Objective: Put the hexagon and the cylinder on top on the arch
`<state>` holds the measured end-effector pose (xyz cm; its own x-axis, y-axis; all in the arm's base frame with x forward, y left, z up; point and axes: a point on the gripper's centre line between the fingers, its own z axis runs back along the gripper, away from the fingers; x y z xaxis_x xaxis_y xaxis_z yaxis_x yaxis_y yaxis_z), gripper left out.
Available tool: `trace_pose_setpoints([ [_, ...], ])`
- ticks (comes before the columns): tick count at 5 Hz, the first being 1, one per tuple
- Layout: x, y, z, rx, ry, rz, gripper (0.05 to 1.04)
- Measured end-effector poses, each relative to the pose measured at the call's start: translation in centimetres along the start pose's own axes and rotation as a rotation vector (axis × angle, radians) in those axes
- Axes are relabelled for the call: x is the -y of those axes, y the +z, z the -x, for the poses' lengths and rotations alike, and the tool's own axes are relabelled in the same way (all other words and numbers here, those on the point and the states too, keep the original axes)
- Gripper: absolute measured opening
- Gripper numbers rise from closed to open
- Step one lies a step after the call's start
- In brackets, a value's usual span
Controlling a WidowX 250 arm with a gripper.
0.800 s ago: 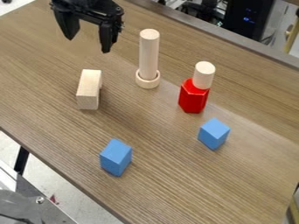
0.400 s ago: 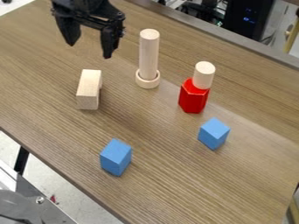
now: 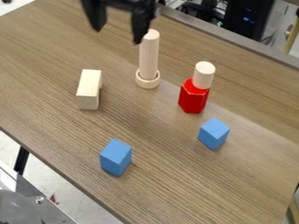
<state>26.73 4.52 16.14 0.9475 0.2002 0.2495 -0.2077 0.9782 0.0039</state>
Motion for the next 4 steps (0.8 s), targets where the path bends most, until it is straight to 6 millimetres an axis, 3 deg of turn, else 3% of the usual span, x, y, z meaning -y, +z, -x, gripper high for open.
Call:
trace_pose_setpoints([
  [2,3.8,-1.5,-2.0,-0.096,-0.061,0.023,1.001],
  [4,6.2,-3.0,-4.5,-0.099,-0.028,0.048,1.001],
])
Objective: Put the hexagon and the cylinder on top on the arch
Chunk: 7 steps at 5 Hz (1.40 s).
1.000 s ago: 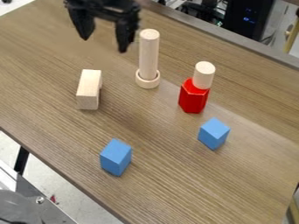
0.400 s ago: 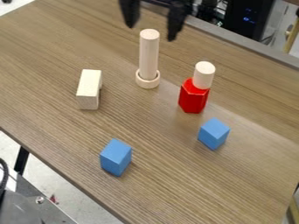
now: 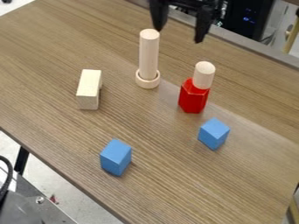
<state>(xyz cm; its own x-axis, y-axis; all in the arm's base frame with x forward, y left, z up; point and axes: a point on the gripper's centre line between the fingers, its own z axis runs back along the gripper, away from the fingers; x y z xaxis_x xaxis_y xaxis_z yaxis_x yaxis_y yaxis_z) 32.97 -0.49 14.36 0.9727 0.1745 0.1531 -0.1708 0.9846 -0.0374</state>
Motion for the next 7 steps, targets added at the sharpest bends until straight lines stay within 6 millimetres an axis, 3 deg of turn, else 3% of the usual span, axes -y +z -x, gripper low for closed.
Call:
trace_pose_setpoints([
  [3,1.9,-3.0,-1.3,-0.016,0.237,-0.005,1.001],
  [7,3.2,-6.9,-1.0,-0.059,0.313,-0.064,1.001],
])
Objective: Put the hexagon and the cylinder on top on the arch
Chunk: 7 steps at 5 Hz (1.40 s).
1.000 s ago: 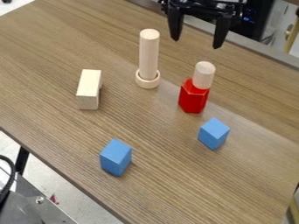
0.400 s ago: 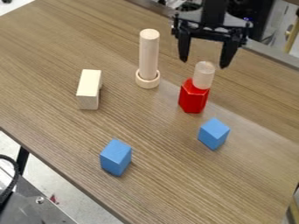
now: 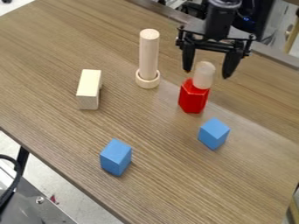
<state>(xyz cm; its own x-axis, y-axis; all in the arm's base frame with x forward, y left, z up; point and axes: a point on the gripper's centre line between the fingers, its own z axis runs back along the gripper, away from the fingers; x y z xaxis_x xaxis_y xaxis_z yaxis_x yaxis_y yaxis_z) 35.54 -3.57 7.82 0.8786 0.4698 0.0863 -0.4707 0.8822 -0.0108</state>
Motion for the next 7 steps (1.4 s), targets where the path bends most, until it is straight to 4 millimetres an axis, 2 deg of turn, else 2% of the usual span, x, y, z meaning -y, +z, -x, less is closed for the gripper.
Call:
trace_pose_setpoints([
  [2,-0.3,-1.6,-0.2,-0.007,0.019,-0.039,1.001],
  [6,-1.2,-2.8,1.3,-0.112,0.081,0.005,0.974],
  [7,-1.7,-2.8,1.8,-0.101,0.057,0.015,0.736],
])
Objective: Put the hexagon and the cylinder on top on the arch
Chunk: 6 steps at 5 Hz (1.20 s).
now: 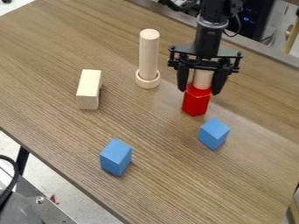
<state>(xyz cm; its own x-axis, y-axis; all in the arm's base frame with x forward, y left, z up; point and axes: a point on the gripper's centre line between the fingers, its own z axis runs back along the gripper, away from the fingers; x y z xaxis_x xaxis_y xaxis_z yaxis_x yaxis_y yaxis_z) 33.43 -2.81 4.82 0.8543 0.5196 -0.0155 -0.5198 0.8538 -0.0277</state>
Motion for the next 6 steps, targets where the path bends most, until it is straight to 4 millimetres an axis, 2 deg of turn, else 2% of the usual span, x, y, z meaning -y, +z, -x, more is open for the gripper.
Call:
trace_pose_setpoints([
  [2,-1.2,0.4,1.2,0.024,-0.028,-0.006,0.713],
  [3,-1.8,2.7,2.0,0.061,-0.038,0.019,0.713],
  [4,-3.4,8.3,1.8,0.162,0.027,0.112,0.713],
  [5,-5.7,11.3,2.0,0.177,0.072,0.169,0.713],
  [6,-9.0,13.4,1.3,0.176,0.038,0.179,0.713],
])
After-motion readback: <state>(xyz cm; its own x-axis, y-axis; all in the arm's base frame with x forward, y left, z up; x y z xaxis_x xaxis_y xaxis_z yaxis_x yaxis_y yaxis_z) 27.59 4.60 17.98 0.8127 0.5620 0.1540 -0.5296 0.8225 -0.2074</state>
